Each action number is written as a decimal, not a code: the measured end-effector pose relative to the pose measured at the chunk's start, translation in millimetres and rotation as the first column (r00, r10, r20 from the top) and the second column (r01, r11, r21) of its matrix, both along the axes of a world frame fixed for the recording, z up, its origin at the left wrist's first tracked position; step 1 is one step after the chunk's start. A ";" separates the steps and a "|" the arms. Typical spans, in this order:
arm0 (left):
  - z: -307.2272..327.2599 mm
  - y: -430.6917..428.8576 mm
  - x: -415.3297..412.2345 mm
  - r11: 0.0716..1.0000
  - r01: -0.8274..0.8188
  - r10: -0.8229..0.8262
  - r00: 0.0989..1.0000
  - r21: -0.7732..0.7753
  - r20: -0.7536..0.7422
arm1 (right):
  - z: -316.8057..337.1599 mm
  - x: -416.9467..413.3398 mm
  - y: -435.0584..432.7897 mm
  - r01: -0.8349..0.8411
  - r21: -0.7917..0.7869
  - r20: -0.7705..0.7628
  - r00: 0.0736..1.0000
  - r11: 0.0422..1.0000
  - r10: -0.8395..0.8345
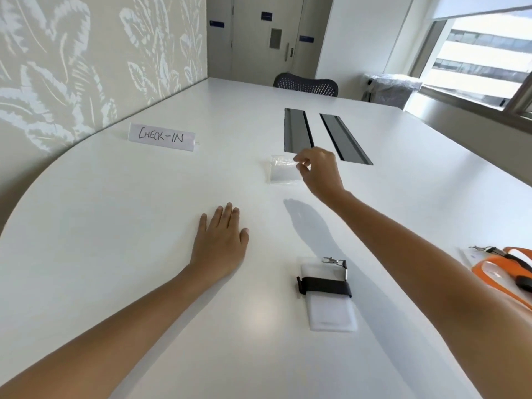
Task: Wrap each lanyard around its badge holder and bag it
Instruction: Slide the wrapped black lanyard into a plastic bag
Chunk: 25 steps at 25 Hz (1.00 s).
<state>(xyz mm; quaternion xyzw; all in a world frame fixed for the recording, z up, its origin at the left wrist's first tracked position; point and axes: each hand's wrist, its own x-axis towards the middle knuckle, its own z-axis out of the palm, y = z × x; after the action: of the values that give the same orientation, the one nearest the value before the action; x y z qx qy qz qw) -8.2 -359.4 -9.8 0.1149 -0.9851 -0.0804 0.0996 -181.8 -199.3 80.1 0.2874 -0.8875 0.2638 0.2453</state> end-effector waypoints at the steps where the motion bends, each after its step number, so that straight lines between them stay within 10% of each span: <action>1: -0.3 0.3 0.4 1.000 0.003 -0.003 1.000 -0.006 -0.004 | -0.1 -13.5 -9.6 0.042 0.040 0.022 0.999 0.998 -0.043; 14: -3.8 -3.7 1.6 0.998 0.064 -0.063 0.997 0.021 -0.037 | -21.5 -119.0 -73.8 0.266 0.386 0.176 0.919 0.883 -0.354; 25: -6.5 -4.5 0.0 0.997 0.069 -0.067 0.996 0.044 -0.053 | -23.3 -113.5 -81.5 0.388 0.309 -0.114 0.921 0.868 -0.371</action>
<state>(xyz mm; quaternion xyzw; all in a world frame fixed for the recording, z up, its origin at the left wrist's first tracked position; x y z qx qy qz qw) -8.3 -363.9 -16.3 0.0813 -0.9835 -0.1092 0.1193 -295.3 -280.8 56.7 0.1504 -0.9513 0.0527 0.2639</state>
